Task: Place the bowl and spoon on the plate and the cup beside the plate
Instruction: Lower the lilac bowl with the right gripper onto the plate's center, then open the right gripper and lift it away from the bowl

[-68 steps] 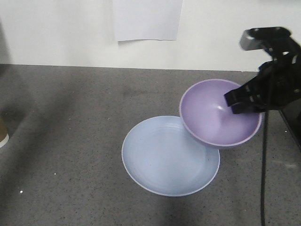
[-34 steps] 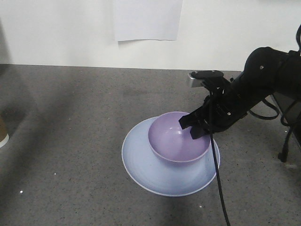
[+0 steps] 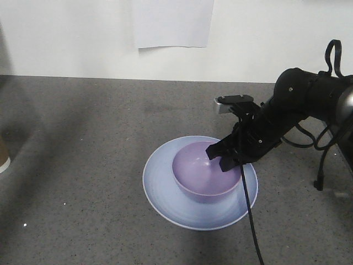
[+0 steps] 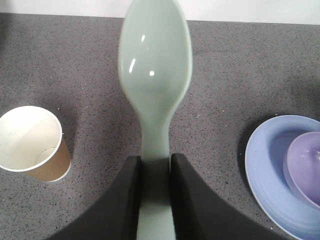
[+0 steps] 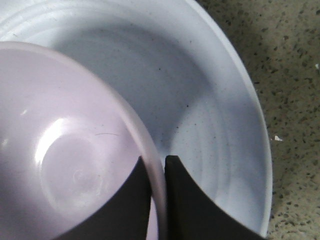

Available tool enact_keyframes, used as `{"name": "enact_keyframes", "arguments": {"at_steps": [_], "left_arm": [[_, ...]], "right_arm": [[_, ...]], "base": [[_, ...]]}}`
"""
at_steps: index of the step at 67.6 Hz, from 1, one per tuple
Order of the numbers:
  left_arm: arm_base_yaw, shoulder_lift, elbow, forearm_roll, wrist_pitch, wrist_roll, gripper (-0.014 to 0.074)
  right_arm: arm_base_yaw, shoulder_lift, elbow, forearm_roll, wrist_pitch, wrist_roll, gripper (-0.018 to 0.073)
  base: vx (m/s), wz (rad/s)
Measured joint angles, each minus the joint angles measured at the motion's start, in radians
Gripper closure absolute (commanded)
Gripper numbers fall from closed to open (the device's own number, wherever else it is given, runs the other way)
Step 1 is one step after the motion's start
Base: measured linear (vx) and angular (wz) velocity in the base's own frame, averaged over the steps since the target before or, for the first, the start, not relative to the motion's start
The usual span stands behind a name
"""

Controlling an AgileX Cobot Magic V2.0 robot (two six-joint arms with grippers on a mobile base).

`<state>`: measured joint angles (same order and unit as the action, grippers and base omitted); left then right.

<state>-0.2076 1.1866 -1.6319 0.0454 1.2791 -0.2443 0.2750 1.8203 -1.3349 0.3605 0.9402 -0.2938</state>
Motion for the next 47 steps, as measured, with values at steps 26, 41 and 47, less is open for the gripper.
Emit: {"name": "enact_keyframes", "arguments": {"at_steps": [26,41,47], "left_arm": [[0.0,0.0,0.0,0.0,0.0,0.0,0.0603],[0.0,0.0,0.0,0.0,0.0,0.0,0.0603],[0.0,0.0,0.0,0.0,0.0,0.0,0.0603]], "right_arm": [[0.0,0.001,0.0,-0.001,-0.005,0.004,0.0109],[0.0,-0.029,0.0,-0.008,-0.023,0.027,0.0006],[0.0,-0.061,0.0,-0.021,-0.024,0.037,0.0008]], "base": [[0.0,0.0],[0.0,0.0],[0.0,0.0]]}}
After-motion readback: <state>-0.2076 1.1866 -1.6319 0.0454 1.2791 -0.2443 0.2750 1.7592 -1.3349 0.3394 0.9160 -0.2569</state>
